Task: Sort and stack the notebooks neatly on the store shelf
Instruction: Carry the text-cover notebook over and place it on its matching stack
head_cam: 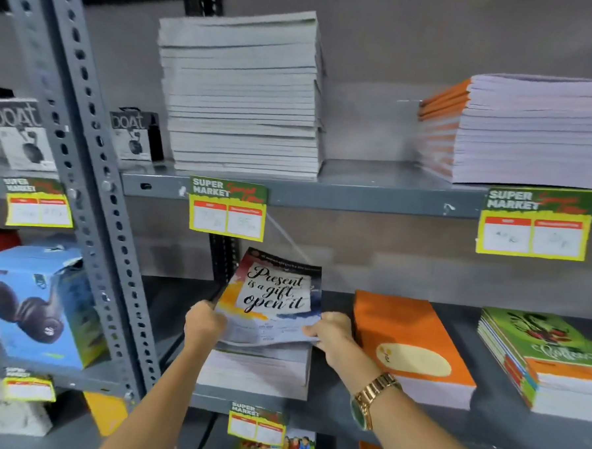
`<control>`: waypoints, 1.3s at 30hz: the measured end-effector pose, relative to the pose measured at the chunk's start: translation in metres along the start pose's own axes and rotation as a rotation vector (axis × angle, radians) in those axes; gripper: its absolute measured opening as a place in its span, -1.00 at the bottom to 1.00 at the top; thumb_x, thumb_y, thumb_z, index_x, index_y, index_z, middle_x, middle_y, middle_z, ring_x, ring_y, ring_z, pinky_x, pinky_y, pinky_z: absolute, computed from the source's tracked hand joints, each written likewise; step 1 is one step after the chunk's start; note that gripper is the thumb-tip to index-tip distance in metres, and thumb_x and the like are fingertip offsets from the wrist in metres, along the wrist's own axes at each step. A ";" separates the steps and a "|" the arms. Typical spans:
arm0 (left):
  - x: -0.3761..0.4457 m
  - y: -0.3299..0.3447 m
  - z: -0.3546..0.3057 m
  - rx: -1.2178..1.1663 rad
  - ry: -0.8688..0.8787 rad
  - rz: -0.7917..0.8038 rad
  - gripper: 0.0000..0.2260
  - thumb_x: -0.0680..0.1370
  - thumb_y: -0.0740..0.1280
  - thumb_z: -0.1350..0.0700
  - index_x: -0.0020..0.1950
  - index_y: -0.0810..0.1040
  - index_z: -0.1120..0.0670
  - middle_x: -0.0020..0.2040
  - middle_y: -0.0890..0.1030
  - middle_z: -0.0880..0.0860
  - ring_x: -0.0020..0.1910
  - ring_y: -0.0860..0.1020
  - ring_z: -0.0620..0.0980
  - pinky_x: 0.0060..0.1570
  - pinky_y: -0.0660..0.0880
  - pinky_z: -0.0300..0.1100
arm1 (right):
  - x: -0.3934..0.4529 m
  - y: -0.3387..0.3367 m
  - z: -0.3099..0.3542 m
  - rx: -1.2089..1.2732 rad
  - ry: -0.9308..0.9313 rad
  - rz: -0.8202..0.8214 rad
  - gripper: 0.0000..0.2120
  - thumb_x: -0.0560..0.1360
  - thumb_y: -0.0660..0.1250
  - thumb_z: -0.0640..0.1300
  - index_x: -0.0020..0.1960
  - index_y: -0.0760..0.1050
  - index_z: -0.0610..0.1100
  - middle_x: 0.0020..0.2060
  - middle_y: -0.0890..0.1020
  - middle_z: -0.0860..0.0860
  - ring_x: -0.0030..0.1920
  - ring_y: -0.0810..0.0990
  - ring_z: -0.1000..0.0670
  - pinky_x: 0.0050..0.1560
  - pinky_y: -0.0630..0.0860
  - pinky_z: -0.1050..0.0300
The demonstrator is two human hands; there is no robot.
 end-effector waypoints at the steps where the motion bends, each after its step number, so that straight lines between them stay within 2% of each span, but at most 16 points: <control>1: 0.003 0.001 0.004 0.029 0.007 0.019 -0.89 0.48 0.17 0.38 -0.17 0.47 0.30 -0.19 0.50 0.23 -0.25 0.42 0.14 -0.31 0.33 -0.12 | 0.001 0.004 -0.005 -0.048 0.007 -0.033 -0.64 0.36 0.42 -0.47 0.13 0.48 -0.36 0.13 0.58 -0.24 0.14 0.56 -0.20 0.20 0.53 -0.09; 3: 0.008 0.006 0.013 0.070 0.021 0.045 -0.85 0.52 0.15 0.37 -0.03 0.51 0.37 -0.05 0.57 0.33 -0.16 0.48 0.21 -0.24 0.36 -0.09 | -0.001 0.007 -0.012 -0.171 -0.013 -0.093 -0.61 0.33 0.48 -0.40 0.13 0.49 -0.35 0.10 0.60 -0.24 0.09 0.58 -0.16 0.15 0.54 0.00; 6: 0.009 0.010 0.020 0.126 0.046 0.022 -0.77 0.56 0.14 0.31 0.15 0.48 0.35 0.13 0.54 0.33 0.03 0.52 0.27 -0.08 0.46 -0.01 | 0.000 0.012 -0.017 -0.320 -0.086 -0.110 -0.63 0.33 0.52 -0.29 0.09 0.52 -0.32 0.05 0.63 -0.19 -0.09 0.58 -0.07 -0.09 0.59 0.14; 8: 0.006 0.010 0.021 0.178 0.078 -0.027 -0.79 0.55 0.14 0.31 0.08 0.51 0.31 0.10 0.55 0.30 0.02 0.53 0.27 0.03 0.50 0.04 | -0.003 0.013 -0.014 -0.430 -0.123 -0.098 -0.64 0.35 0.51 -0.23 0.09 0.50 -0.27 0.04 0.62 -0.16 -0.16 0.62 -0.08 -0.34 0.63 0.18; 9: 0.004 0.010 0.021 0.214 0.087 -0.052 -0.81 0.53 0.15 0.31 0.04 0.52 0.29 0.08 0.56 0.28 0.01 0.54 0.26 0.05 0.50 0.06 | -0.005 0.014 -0.011 -0.516 -0.138 -0.099 -0.66 0.35 0.50 -0.18 0.07 0.50 -0.24 0.03 0.62 -0.14 -0.15 0.63 -0.09 -0.38 0.62 0.17; 11: -0.001 0.011 0.020 0.329 0.083 -0.098 -0.80 0.51 0.16 0.32 0.03 0.54 0.22 0.08 0.56 0.21 0.05 0.53 0.22 0.13 0.42 0.05 | -0.008 0.012 -0.008 -0.690 -0.178 -0.124 -0.72 0.35 0.49 -0.09 -0.06 0.47 -0.18 0.00 0.62 -0.10 -0.09 0.63 -0.10 -0.26 0.63 0.10; 13: -0.006 0.011 0.018 0.439 0.068 -0.135 -0.79 0.51 0.18 0.30 0.04 0.55 0.15 0.10 0.56 0.14 0.10 0.52 0.15 0.18 0.35 0.04 | -0.011 0.011 -0.008 -0.795 -0.229 -0.155 -0.73 0.35 0.48 -0.01 -0.16 0.41 -0.10 -0.01 0.62 -0.06 -0.10 0.61 -0.07 -0.27 0.54 0.12; 16: -0.011 0.013 0.014 0.564 0.121 -0.196 -0.81 0.51 0.22 0.27 0.07 0.53 0.11 0.15 0.54 0.09 0.19 0.45 0.10 0.18 0.33 0.05 | -0.015 0.010 -0.009 -0.889 -0.341 -0.216 -0.70 0.37 0.44 0.04 -0.03 0.49 -0.12 0.03 0.58 -0.06 -0.05 0.61 -0.07 -0.29 0.44 0.16; 20: -0.018 0.023 -0.007 0.596 0.322 -0.228 -0.72 0.51 0.28 0.20 0.21 0.45 0.07 0.23 0.51 0.04 0.24 0.43 0.06 0.22 0.32 0.01 | -0.025 -0.003 -0.002 -0.892 -0.566 -0.359 -0.71 0.46 0.36 0.00 0.13 0.49 -0.09 0.13 0.54 -0.04 0.09 0.57 -0.05 -0.09 0.54 0.14; 23: -0.031 0.040 -0.035 0.502 0.489 -0.171 -0.72 0.49 0.25 0.25 0.18 0.48 0.09 0.20 0.54 0.04 0.22 0.44 0.07 0.18 0.33 -0.06 | -0.029 -0.031 0.005 -0.906 -0.704 -0.457 -0.78 0.48 0.33 -0.06 0.12 0.52 -0.08 0.10 0.57 -0.03 0.09 0.55 -0.03 -0.05 0.51 0.16; 25: -0.043 0.054 -0.057 0.465 0.582 -0.134 -0.75 0.51 0.21 0.26 0.16 0.49 0.10 0.16 0.57 0.06 0.17 0.48 0.09 0.09 0.36 -0.07 | -0.031 -0.056 0.010 -0.942 -0.748 -0.508 -0.83 0.47 0.31 -0.14 0.06 0.55 -0.09 0.02 0.61 -0.05 0.04 0.55 -0.08 -0.04 0.49 0.09; 28: -0.067 0.080 -0.091 0.397 0.721 -0.082 -0.77 0.55 0.17 0.24 0.17 0.50 0.13 0.14 0.59 0.11 0.11 0.51 0.13 0.03 0.40 -0.06 | -0.034 -0.100 0.016 -1.018 -0.759 -0.602 -0.86 0.41 0.34 -0.23 -0.05 0.59 -0.12 -0.09 0.64 -0.08 -0.05 0.57 -0.15 -0.08 0.47 -0.01; 33: -0.113 0.130 -0.140 0.251 0.859 0.016 -0.74 0.56 0.18 0.20 0.21 0.50 0.11 0.19 0.58 0.11 0.18 0.49 0.14 0.14 0.39 -0.02 | -0.043 -0.183 0.019 -1.089 -0.751 -0.773 -0.77 0.18 0.50 -0.33 -0.20 0.59 -0.15 -0.27 0.65 -0.12 -0.25 0.61 -0.21 -0.25 0.55 -0.01; 39: -0.176 0.201 -0.198 0.117 0.937 0.143 -0.74 0.55 0.19 0.21 0.23 0.47 0.15 0.19 0.56 0.15 0.19 0.50 0.17 0.14 0.41 -0.02 | -0.047 -0.295 0.008 -1.156 -0.586 -0.885 -0.70 0.06 0.53 -0.37 -0.23 0.61 -0.22 -0.30 0.67 -0.19 -0.27 0.64 -0.22 -0.27 0.58 -0.03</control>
Point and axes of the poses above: each hand's wrist, its own x-axis towards the middle knuckle, its own y-axis out of the palm, z = x × y, the point moved 4 cm from there along x, towards the middle knuckle
